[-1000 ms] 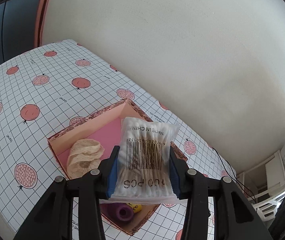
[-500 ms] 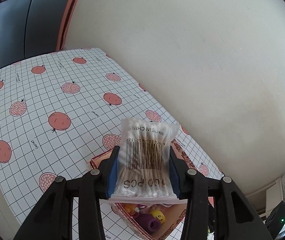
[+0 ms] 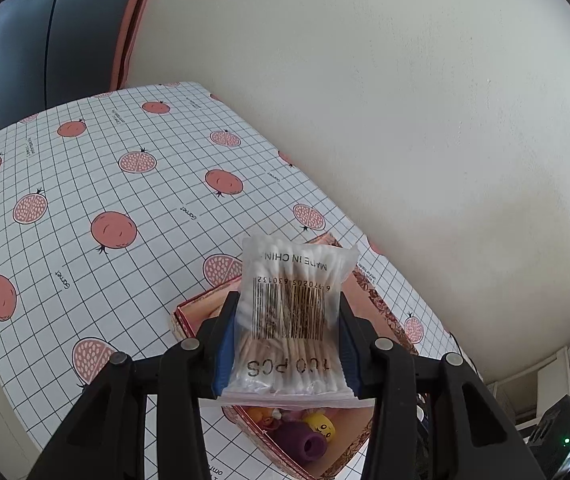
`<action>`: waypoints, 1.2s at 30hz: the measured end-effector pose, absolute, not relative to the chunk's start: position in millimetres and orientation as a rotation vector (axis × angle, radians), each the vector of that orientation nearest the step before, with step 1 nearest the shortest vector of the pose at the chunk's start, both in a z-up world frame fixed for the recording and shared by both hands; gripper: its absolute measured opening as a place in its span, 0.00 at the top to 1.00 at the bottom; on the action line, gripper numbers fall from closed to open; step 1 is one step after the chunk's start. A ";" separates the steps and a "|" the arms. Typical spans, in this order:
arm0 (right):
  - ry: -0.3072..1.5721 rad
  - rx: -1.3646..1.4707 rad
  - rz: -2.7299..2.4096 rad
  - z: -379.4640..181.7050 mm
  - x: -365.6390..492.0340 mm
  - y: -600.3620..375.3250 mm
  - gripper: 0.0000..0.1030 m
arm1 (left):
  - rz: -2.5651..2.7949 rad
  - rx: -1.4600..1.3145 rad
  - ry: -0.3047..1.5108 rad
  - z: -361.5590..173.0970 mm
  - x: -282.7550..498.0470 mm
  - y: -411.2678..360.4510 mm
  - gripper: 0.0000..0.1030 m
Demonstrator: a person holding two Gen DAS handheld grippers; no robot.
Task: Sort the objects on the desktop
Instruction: 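Carry the swab pack with the left tool while the right carries the dropper bottle over the box, then open the left gripper over the box while the right releases the dropper bottle into it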
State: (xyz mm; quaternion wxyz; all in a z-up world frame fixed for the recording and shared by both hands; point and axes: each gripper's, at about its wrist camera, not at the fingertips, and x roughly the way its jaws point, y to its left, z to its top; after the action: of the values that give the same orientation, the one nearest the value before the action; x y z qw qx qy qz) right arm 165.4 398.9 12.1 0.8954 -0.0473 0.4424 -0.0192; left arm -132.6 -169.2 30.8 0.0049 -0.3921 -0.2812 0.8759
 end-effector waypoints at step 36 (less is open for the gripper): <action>1.004 -0.079 -0.062 -17.8 176.2 388.8 0.44 | 2.632 -1.487 -0.834 -18.0 -151.1 -138.8 0.42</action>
State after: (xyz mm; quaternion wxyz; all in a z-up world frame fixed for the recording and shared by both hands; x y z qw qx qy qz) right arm 176.2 388.8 -17.8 0.8753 -0.0380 0.4811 -0.0299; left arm -151.1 -138.8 -18.0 0.0029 -0.4743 -0.2658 0.8393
